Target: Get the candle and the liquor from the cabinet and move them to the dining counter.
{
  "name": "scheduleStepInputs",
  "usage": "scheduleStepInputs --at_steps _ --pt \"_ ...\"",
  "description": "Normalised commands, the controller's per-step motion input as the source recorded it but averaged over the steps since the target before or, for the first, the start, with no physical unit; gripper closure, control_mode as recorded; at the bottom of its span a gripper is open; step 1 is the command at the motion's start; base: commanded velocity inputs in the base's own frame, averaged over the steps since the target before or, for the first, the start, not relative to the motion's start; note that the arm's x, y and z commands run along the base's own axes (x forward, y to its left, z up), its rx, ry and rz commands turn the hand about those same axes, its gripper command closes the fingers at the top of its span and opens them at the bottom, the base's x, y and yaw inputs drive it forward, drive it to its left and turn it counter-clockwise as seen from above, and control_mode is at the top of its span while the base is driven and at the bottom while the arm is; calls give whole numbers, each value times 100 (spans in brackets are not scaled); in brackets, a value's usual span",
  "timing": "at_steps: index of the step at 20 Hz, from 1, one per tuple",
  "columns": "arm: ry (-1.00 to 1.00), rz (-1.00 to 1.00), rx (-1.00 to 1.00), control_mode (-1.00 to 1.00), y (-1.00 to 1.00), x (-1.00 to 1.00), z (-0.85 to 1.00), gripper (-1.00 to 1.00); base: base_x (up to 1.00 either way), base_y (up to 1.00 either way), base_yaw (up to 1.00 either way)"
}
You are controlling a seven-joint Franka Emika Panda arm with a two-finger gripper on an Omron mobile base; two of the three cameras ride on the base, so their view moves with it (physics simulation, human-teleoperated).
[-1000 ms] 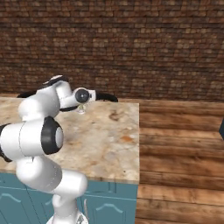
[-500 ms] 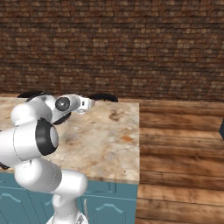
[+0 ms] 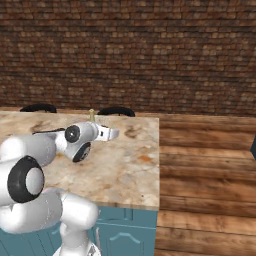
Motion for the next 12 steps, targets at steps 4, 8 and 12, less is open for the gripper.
scheduleStepInputs --at_steps 4,8,12 --pt "37 -29 1 -100 0 -20 100 -100 0 0 0" --pt "39 -27 0 -100 0 -17 100 -100 0 0 0" --pt "38 -26 2 -100 0 -21 100 -100 0 0 0"
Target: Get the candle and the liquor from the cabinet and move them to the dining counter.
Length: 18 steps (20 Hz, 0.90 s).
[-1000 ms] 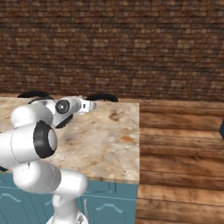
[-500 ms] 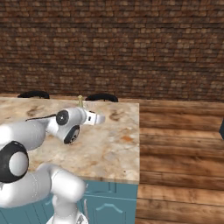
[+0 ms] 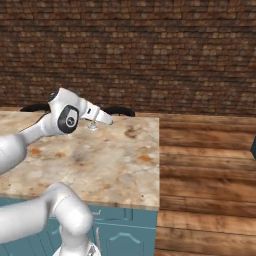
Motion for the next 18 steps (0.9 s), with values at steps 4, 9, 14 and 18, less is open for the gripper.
scheduleStepInputs --at_steps 4,9,14,18 --pt "38 -22 4 -100 -2 -45 100 -100 0 0 0" --pt "21 -5 1 -100 -1 -64 92 -100 0 0 0" --pt "0 10 0 -100 0 -90 53 -100 0 0 0" --pt "-14 32 2 -100 -8 -100 5 -100 0 0 0"
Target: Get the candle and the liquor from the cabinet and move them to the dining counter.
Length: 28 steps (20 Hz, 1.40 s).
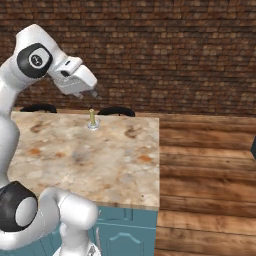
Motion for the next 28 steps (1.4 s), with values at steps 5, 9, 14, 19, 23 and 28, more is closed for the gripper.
scheduleStepInputs --at_steps 5,9,14,19,23,28 --pt "-18 39 7 -100 -30 -51 -6 -100 0 0 0" --pt "-18 39 11 -100 -40 -20 -13 -100 0 0 0" --pt "-14 35 13 -100 -23 -21 -16 -100 0 0 0" --pt "-4 9 10 -100 3 -19 1 -100 0 0 0" --pt "0 0 5 -100 3 -3 6 -100 0 0 0" --pt "0 0 5 -100 2 -1 0 -100 0 0 0"
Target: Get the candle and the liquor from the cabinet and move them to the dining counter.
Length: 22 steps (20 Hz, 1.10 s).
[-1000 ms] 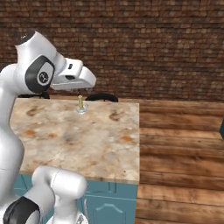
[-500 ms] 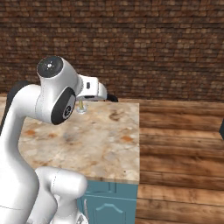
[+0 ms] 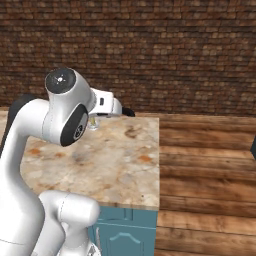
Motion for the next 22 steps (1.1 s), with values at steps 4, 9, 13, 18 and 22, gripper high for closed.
scheduleStepInputs --at_steps 4,9,13,18,22 --pt "0 -2 2 -100 0 0 0 -100 0 0 0" --pt "-1 0 0 -100 0 0 0 -100 0 0 0" --pt "0 0 0 100 0 0 0 -100 -3 0 0" --pt "0 0 0 100 0 0 0 -100 -48 -23 -32" --pt "0 0 0 100 0 0 0 -100 -75 -57 -63"
